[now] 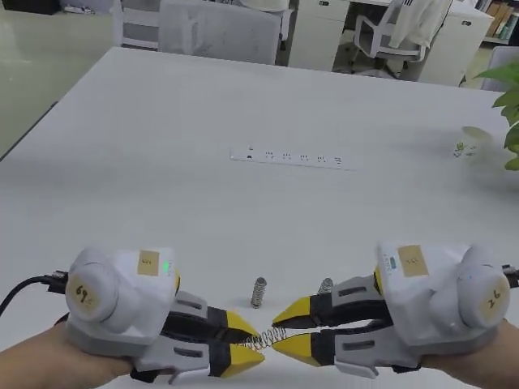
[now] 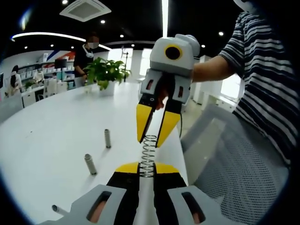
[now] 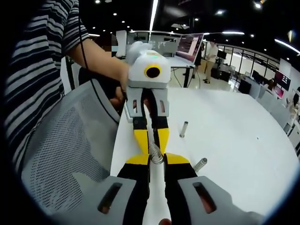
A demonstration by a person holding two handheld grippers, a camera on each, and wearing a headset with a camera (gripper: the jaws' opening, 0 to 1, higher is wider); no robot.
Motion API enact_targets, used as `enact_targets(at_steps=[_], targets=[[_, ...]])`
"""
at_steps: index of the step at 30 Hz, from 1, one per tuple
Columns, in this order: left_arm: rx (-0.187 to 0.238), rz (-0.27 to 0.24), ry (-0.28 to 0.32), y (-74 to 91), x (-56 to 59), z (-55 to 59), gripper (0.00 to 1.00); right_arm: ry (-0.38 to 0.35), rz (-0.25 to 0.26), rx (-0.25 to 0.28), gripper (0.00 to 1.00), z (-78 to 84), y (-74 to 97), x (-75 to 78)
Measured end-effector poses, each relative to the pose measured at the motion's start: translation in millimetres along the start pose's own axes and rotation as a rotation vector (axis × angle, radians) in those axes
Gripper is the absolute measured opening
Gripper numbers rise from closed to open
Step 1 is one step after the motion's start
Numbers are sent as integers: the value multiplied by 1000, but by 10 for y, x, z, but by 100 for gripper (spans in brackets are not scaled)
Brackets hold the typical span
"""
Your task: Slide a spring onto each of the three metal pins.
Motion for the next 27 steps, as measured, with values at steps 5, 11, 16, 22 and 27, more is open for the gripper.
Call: enact_targets(at_steps=[5, 11, 16, 22, 27], targets=[[-5, -5, -16, -20, 19, -5, 2, 9, 0, 38, 8, -110, -46, 4], [8, -13, -20, -58, 30, -61, 2, 62, 8, 61, 8, -267, -167, -6], [8, -21, -24, -32, 29, -59, 2, 70, 14, 69, 8, -279, -189, -17], [8, -37, -8, 11, 13, -29, 3, 84, 20, 66, 8, -288, -201, -18], [-2, -51, 11, 37, -7, -7, 3, 78, 30, 68, 7, -299, -231, 3]])
Point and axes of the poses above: the centre of the closed fingertips' face, and the gripper's own axes: y roughly backward along the fingers, x roughly to its right, z roughly out of its underside, the point moved 6 cm from there along y, roughly backward along the fingers, and after that the axes turned 12 degrees about -z, right-handed, at the moved point
